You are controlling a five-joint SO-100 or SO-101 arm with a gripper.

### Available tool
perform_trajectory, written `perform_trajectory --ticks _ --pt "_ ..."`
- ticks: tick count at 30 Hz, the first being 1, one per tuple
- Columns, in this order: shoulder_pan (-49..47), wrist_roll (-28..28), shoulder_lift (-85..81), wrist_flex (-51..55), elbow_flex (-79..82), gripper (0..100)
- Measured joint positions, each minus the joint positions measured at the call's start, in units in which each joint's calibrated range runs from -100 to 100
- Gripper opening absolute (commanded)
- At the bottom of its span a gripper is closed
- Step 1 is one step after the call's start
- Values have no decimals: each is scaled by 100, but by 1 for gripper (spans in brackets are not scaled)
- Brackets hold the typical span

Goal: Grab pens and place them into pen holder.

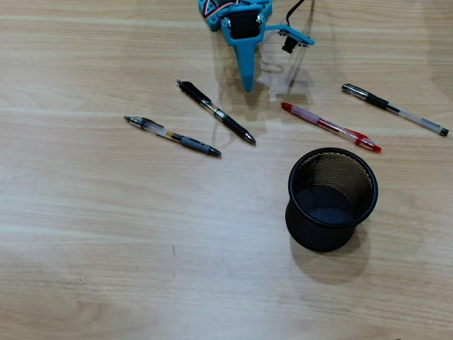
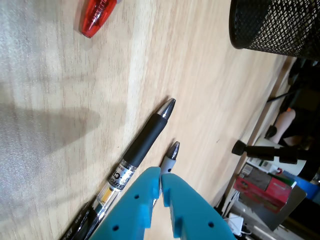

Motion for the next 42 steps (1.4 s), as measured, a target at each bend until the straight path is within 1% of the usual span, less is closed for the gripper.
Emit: perform_trajectory --ticks 17,20,22,25,29,30,32,34,35,37,39,42 --pt "0 -10 0 17 0 2" --pt "133 -317 0 69 -80 2" --pt "172 -728 0 69 -257 2" --pt "172 -863 0 86 -275 2" --pt "257 -900 17 164 -390 2" --pt "372 -905 59 371 -834 2" --pt "410 -905 195 552 -1180 2" --pt "448 -905 875 1070 -1934 2" --pt "524 -905 1470 1536 -2981 2" --pt "610 -905 2065 1856 -3949 2" --pt "781 -926 2863 2477 -5049 2" --pt "838 -1222 3959 3323 -6398 2"
